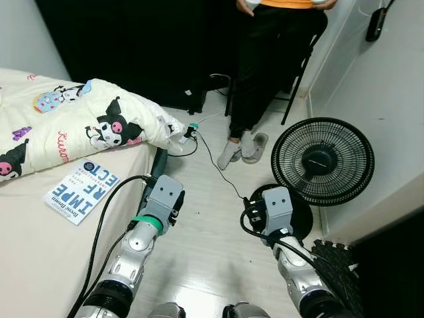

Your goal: Clean up the room

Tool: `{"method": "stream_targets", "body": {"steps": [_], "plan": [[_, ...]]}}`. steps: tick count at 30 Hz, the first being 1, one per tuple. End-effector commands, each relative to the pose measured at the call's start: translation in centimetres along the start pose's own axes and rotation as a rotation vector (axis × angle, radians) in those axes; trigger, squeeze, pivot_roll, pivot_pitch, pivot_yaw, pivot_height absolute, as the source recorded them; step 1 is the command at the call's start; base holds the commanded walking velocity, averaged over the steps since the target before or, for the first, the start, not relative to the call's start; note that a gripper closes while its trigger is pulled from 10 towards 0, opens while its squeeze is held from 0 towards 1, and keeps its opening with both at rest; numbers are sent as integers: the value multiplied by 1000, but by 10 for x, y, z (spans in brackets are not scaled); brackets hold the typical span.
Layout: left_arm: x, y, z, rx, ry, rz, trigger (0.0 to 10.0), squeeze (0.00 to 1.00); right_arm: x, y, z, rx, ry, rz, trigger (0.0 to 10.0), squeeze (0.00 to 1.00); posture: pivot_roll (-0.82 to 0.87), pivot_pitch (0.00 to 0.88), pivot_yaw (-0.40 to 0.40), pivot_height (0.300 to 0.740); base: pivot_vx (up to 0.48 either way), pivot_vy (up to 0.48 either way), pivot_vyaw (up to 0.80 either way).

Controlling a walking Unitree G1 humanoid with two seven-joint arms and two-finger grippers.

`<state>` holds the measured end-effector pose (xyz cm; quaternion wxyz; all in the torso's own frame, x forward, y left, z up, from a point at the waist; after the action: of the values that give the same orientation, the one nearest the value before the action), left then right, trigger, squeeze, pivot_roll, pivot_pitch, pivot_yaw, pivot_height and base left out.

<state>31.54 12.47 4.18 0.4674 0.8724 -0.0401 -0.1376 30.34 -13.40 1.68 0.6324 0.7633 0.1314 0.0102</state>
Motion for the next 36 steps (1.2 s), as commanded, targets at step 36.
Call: {"method": "stream_targets", "body": {"steps": [36], "plan": [[-43,-103,42,-59,-269,-443,10000,0,-59,-86,36,87,-175,-420,10000,0,2,0,24,740,0,0,493]]}}
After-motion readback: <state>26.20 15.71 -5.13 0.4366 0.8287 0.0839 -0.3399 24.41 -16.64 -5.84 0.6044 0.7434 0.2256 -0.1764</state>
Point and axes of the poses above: a point about 5 cm out from each wrist's last joint towards the gripper, its own x axis pointing out of the wrist towards the gripper, its own y axis along the axis of the wrist's last joint, z = x × y, the point moved 2 cm from there along x, pointing out of the wrist towards the gripper, and after that the axes turned 15 degrees about x, right-handed, at the moved point
